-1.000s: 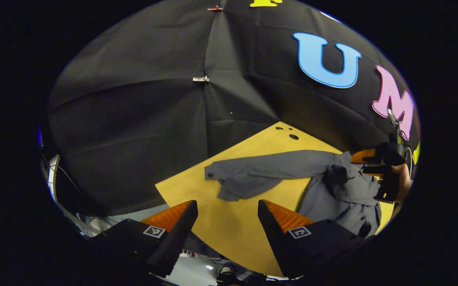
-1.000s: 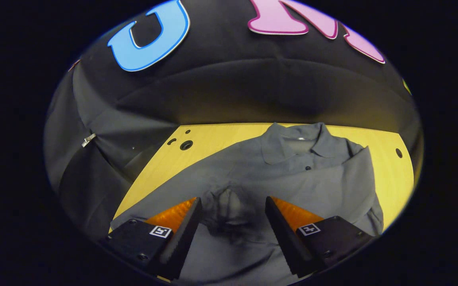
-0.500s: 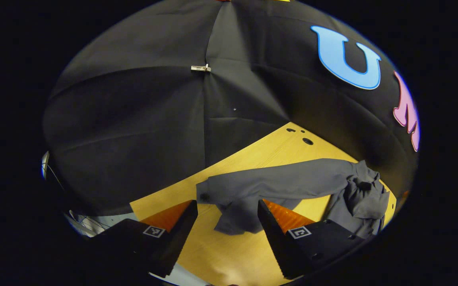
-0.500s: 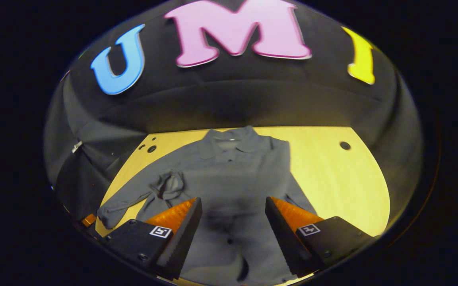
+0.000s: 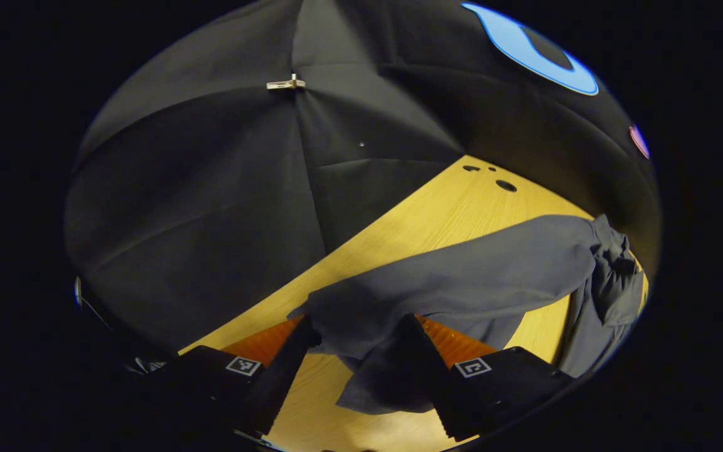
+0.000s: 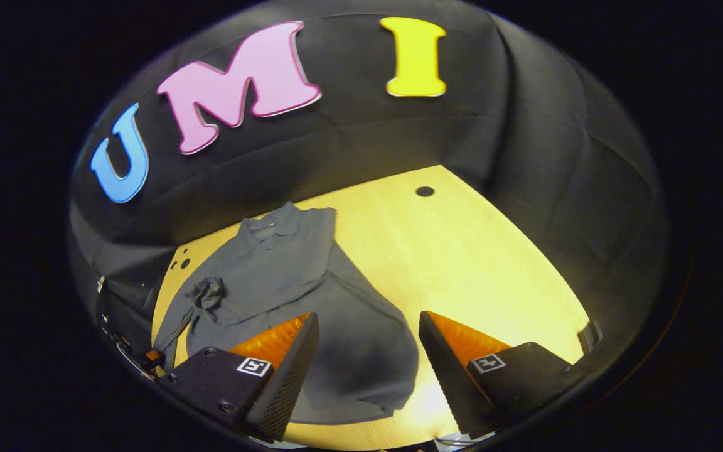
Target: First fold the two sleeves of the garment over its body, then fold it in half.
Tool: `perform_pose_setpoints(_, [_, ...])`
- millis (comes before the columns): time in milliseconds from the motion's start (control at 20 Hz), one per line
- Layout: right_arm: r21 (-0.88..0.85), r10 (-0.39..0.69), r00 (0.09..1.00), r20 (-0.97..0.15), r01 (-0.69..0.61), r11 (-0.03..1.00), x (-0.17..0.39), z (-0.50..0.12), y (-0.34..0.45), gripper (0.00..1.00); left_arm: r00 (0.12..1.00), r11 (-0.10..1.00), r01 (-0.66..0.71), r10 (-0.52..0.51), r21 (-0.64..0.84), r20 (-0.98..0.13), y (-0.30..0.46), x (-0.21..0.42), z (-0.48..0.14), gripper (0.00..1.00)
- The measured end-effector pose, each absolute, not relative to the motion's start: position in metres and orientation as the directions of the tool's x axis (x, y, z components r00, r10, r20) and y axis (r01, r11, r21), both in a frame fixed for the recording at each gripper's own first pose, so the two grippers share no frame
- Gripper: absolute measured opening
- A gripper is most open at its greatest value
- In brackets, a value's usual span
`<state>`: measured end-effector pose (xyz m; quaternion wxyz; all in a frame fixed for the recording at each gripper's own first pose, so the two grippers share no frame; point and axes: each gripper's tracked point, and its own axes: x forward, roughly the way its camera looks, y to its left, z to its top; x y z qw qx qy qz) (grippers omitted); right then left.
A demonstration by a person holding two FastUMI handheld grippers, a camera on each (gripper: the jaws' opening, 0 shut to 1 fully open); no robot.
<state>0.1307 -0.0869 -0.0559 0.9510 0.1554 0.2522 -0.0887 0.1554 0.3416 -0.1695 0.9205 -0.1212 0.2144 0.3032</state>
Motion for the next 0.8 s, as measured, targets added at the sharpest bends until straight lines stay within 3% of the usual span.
perform_pose_setpoints(50, [0.257, -0.104, 0.851, -0.515, 0.269, 0.928, 0.124, -0.060, -0.095, 0.99, 0.704, 0.785, -0.616, 0.512, -0.064, -0.492, 0.339, 0.154, -0.176, 0.92])
perform_pose_setpoints(150, [0.265, -0.122, 0.839, -0.531, 0.301, 0.916, 0.114, -0.067, -0.105, 0.99, 0.704, 0.793, -0.609, 0.531, -0.017, -0.471, 0.335, 0.157, -0.175, 0.99])
perform_pose_setpoints(200, [0.269, -0.128, 0.837, -0.532, 0.310, 0.912, 0.111, -0.068, -0.107, 0.99, 0.715, 0.797, -0.603, 0.540, -0.001, -0.445, 0.335, 0.159, -0.171, 0.89])
perform_pose_setpoints(250, [0.270, -0.132, 0.838, -0.529, 0.313, 0.910, 0.108, -0.067, -0.108, 0.99, 0.725, 0.815, -0.580, 0.522, 0.010, -0.450, 0.331, 0.163, -0.173, 0.89])
perform_pose_setpoints(400, [0.262, -0.133, 0.849, -0.512, 0.301, 0.917, 0.099, -0.060, -0.109, 0.99, 0.749, 0.846, -0.530, 0.495, 0.049, -0.441, 0.317, 0.176, -0.174, 0.45])
perform_pose_setpoints(600, [0.262, -0.109, 0.853, -0.510, 0.275, 0.925, 0.084, -0.064, -0.105, 0.99, 0.759, 0.873, -0.475, 0.471, 0.112, -0.450, 0.310, 0.181, -0.169, 0.07])
perform_pose_setpoints(800, [0.252, -0.096, 0.842, -0.532, 0.265, 0.931, 0.074, -0.086, -0.108, 0.99, 0.771, 0.865, -0.502, 0.443, -0.008, -0.458, 0.310, 0.179, -0.147, 0.06])
